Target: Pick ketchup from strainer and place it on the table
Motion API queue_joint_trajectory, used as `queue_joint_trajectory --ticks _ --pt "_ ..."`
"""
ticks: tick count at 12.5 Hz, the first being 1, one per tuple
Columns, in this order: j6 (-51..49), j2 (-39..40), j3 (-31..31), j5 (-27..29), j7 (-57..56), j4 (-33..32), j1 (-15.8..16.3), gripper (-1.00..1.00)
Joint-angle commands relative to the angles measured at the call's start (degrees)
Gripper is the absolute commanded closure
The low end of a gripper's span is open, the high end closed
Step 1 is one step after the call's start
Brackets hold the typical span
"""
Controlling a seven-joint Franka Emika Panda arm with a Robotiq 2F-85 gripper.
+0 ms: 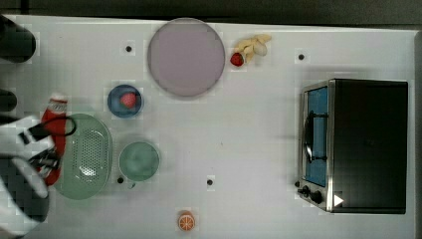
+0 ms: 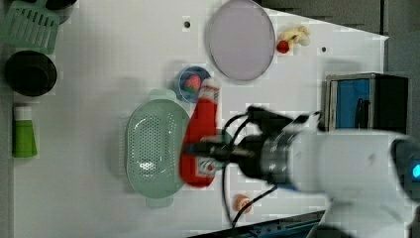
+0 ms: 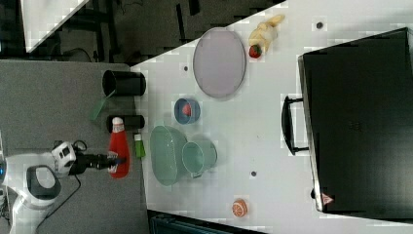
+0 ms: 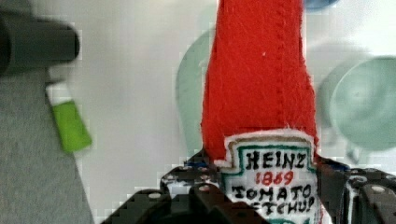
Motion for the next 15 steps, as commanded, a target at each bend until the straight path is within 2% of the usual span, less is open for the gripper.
queue_joint_trajectory --ticks 1,5,9,12,15 --pt "-3.05 -0.83 -6.11 0.79 -8.30 3.69 -7.74 -0.21" --pt "-3.00 -1.23 -15.18 0.70 -13.24 4.29 -10.75 -0.21" --pt "-3.23 -1.17 -24.53 0.68 -15.05 3.41 -11.54 -0.21" --pt "-3.10 -1.15 -29.20 0.68 -15.95 -0.55 -11.67 -0.21" --pt "-2.39 -1.07 -31.33 0.68 -15.96 -6.01 -11.69 -0.21"
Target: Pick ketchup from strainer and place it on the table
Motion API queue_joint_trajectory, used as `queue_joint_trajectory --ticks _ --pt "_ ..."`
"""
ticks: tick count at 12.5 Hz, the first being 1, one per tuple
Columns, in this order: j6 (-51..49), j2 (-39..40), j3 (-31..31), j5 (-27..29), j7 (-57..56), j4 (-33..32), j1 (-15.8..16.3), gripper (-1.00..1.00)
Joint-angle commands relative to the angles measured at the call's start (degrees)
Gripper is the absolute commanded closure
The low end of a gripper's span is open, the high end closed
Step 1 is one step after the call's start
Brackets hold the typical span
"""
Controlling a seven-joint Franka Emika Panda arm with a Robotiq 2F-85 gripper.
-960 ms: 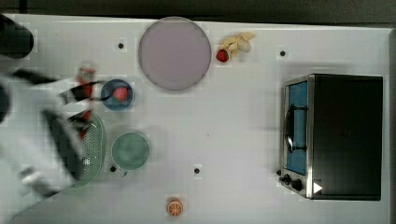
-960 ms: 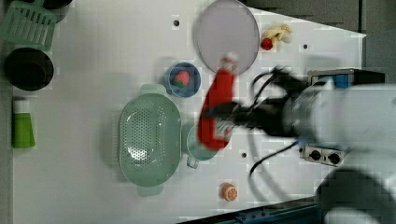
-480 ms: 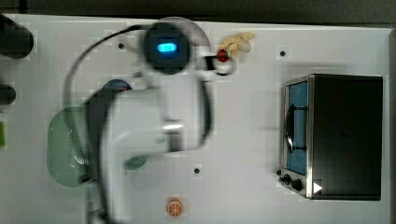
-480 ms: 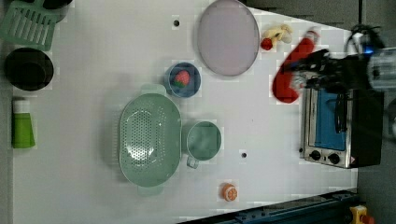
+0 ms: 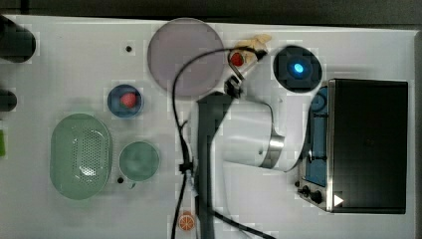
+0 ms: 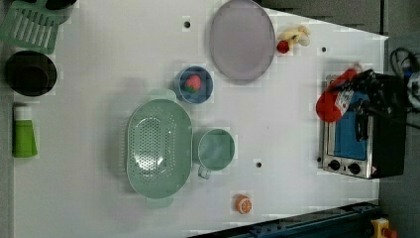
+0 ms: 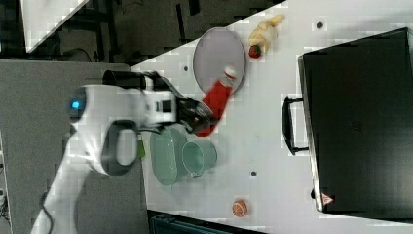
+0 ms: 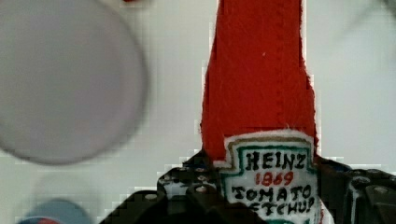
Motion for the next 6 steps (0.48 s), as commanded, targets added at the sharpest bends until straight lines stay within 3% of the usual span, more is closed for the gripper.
queue_joint_trajectory --ticks 1,6 --pt "1.04 -1.35 1.58 0.60 -3.57 -4.60 3.15 -0.21" --pt "16.03 2.47 1.44 -0.43 -3.56 -14.54 3.19 -0.21"
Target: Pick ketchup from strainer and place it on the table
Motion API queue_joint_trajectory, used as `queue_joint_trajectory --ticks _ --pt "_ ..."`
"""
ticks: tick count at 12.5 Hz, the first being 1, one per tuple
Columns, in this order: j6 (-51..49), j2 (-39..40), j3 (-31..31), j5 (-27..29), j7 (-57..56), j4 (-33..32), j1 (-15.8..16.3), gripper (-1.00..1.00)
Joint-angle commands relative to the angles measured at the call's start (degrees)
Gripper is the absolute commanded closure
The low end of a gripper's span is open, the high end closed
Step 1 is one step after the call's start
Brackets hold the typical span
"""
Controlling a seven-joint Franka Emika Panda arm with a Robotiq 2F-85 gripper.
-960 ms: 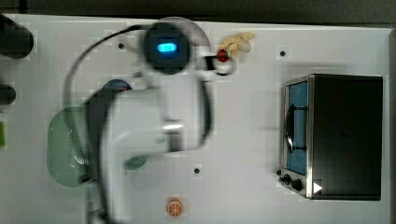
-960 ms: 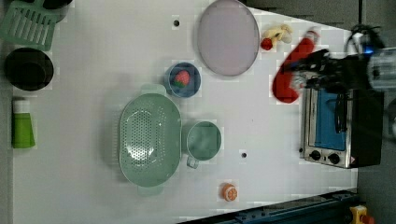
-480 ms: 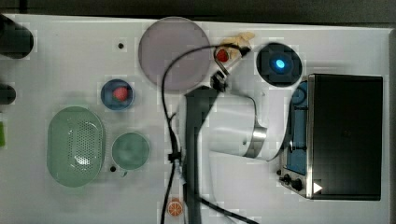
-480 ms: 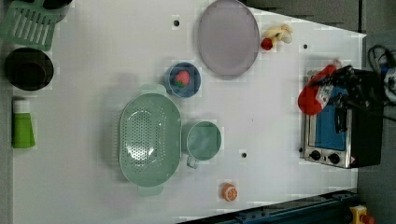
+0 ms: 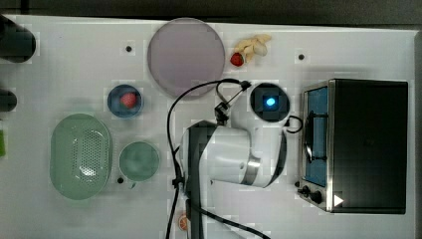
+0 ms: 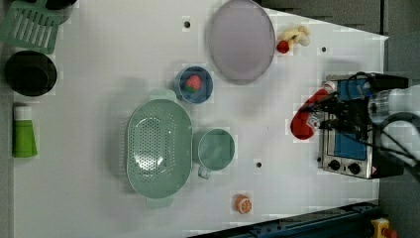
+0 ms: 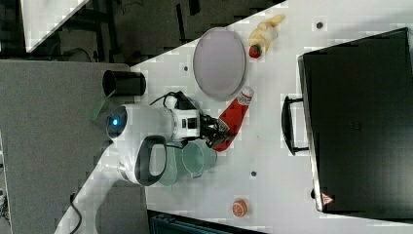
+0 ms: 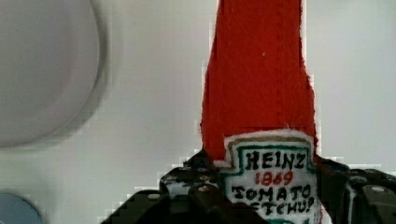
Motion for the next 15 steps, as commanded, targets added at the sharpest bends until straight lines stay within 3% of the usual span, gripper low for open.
queue_joint_trajectory --ticks 1,3,6,7,11,15 --pt "6.53 3.58 1.07 -1.19 -2.47 -3.30 1.23 -0.21" --pt "9.49 7.01 0.89 -2.67 -2.47 -3.66 1.20 -0.27" --pt "11.70 9.53 0.78 -2.97 -2.47 -3.38 1.20 -0.88" --pt "11.01 9.16 0.86 -2.97 -2.47 -3.25 1.19 -1.00" --pt "7.88 3.27 1.24 -2.76 -2.45 0.55 1.20 -1.00" --pt "-4.78 -3.08 1.10 -2.15 0.79 10.78 1.21 -1.00"
